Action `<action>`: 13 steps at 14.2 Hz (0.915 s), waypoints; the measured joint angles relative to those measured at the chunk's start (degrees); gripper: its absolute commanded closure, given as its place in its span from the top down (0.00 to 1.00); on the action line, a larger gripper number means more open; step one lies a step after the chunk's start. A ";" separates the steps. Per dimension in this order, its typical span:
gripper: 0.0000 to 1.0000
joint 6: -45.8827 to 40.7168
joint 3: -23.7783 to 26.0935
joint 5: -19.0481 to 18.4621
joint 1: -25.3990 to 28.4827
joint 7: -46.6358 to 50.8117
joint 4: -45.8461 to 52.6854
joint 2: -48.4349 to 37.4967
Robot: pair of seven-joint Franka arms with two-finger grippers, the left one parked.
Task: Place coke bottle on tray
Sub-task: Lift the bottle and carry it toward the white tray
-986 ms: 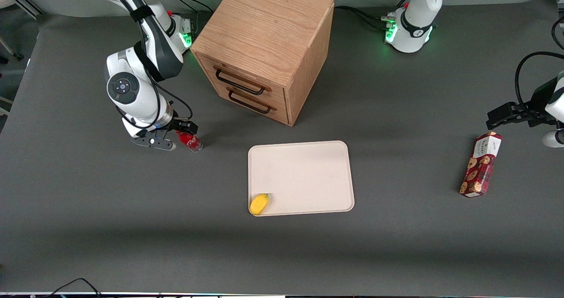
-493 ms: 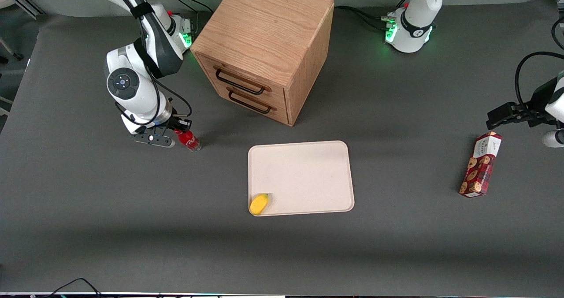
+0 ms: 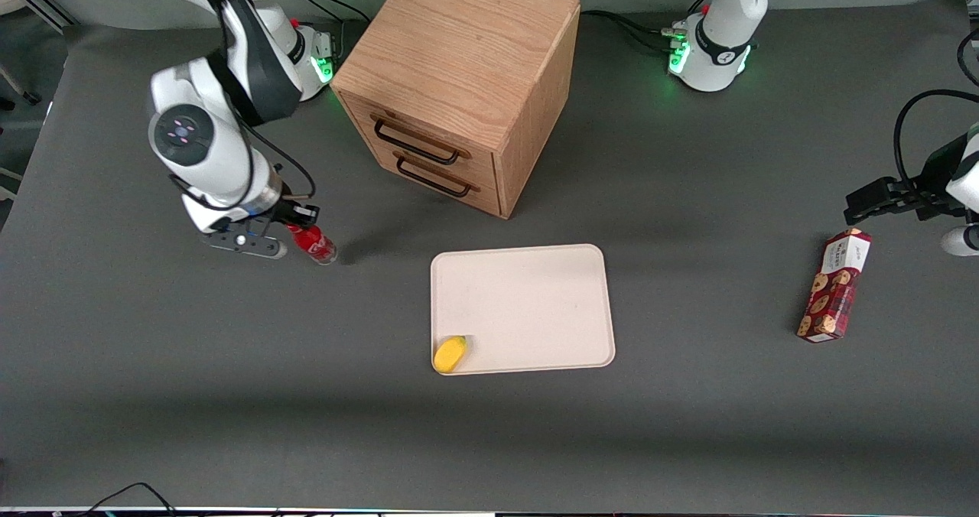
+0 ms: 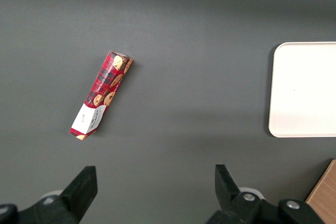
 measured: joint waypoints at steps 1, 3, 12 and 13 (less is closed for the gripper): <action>0.12 -4.98 0.00 0.02 0.01 -0.53 5.20 -0.12; 0.12 -14.70 0.18 0.28 0.05 -1.06 15.84 0.53; 0.12 -18.58 15.80 -1.98 3.03 28.05 39.78 24.08; 0.12 -16.32 18.01 -4.54 3.41 32.20 39.70 26.55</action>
